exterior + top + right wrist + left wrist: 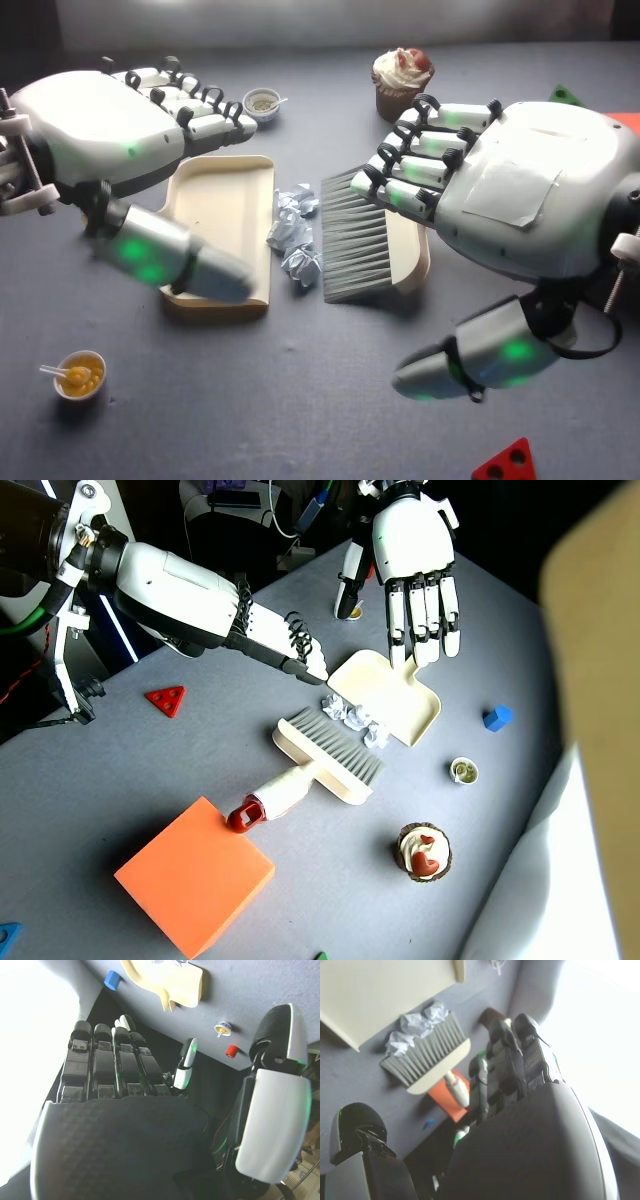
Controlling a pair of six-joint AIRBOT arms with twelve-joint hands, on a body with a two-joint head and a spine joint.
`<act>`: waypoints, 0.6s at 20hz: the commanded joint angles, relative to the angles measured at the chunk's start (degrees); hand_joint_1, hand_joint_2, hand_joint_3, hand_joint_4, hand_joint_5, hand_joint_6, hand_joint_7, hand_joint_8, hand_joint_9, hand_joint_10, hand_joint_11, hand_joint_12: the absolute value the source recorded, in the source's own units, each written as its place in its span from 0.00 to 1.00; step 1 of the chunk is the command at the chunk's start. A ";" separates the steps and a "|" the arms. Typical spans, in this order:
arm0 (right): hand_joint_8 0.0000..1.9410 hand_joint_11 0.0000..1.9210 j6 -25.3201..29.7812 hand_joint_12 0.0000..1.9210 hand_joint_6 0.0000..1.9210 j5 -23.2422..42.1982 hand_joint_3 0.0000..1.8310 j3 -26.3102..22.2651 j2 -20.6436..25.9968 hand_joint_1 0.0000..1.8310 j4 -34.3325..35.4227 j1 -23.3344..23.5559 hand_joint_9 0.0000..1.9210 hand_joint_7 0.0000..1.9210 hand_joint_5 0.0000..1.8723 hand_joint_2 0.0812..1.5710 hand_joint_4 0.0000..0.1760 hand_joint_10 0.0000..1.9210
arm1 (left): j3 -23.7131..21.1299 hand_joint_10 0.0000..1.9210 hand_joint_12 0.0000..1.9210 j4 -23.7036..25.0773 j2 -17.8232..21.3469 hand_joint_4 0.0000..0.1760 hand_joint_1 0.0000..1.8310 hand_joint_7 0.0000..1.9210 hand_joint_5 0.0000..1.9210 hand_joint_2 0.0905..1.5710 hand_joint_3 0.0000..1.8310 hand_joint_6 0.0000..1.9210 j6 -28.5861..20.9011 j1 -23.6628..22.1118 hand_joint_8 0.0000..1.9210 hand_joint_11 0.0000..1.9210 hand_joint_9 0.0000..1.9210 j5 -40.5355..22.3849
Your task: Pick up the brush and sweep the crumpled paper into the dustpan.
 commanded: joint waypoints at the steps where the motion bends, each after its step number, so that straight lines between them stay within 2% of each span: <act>1: 0.00 0.04 -0.03 0.05 0.00 -2.29 0.00 -0.45 0.68 0.00 -2.50 1.34 0.07 0.07 0.06 0.48 0.00 0.00 | 0.26 0.01 0.05 0.16 0.70 0.00 0.00 0.06 0.04 0.46 0.01 0.00 0.07 -0.74 0.00 0.02 0.06 -6.41; 7: 0.00 0.03 -0.04 0.03 0.00 -2.79 0.00 -1.26 0.69 0.00 -2.50 1.08 0.06 0.06 0.05 0.48 0.00 0.00 | 0.74 0.01 0.05 0.87 0.65 0.00 0.00 0.06 0.04 0.45 0.00 0.01 0.08 -0.73 0.01 0.02 0.06 -9.86; 9: 0.00 0.03 -0.17 0.03 0.01 -2.99 0.00 -1.51 0.70 0.00 -2.51 0.95 0.06 0.06 0.06 0.49 0.00 0.00 | 1.14 0.01 0.05 1.46 0.67 0.00 0.00 0.06 0.04 0.46 0.00 0.00 0.08 -1.03 0.00 0.02 0.06 -6.34; 10: 0.01 0.03 -0.20 0.03 0.01 -3.04 0.00 -1.62 0.66 0.00 -2.51 0.91 0.07 0.07 0.06 0.49 0.00 0.01 | 1.60 0.00 0.04 0.34 0.54 0.00 0.04 0.05 0.03 0.46 0.00 0.00 1.65 -1.82 0.00 0.02 0.06 -2.69; 11: 0.01 0.03 -0.24 0.03 0.01 -3.15 0.00 -1.68 0.54 0.00 -2.52 0.79 0.07 0.07 0.06 0.49 0.00 0.01 | 2.06 0.01 0.05 -2.97 0.21 0.00 0.14 0.06 0.04 0.44 0.00 0.00 6.08 -2.47 0.00 0.03 0.06 -0.08; 12: 0.00 0.03 -0.25 0.03 0.00 -3.32 0.00 -1.68 0.37 0.00 -2.52 0.65 0.06 0.07 0.06 0.49 0.00 0.00 | 2.60 0.00 0.05 -3.36 -0.11 0.00 0.19 0.06 0.03 0.43 0.00 0.00 7.36 -2.78 0.00 0.03 0.06 0.84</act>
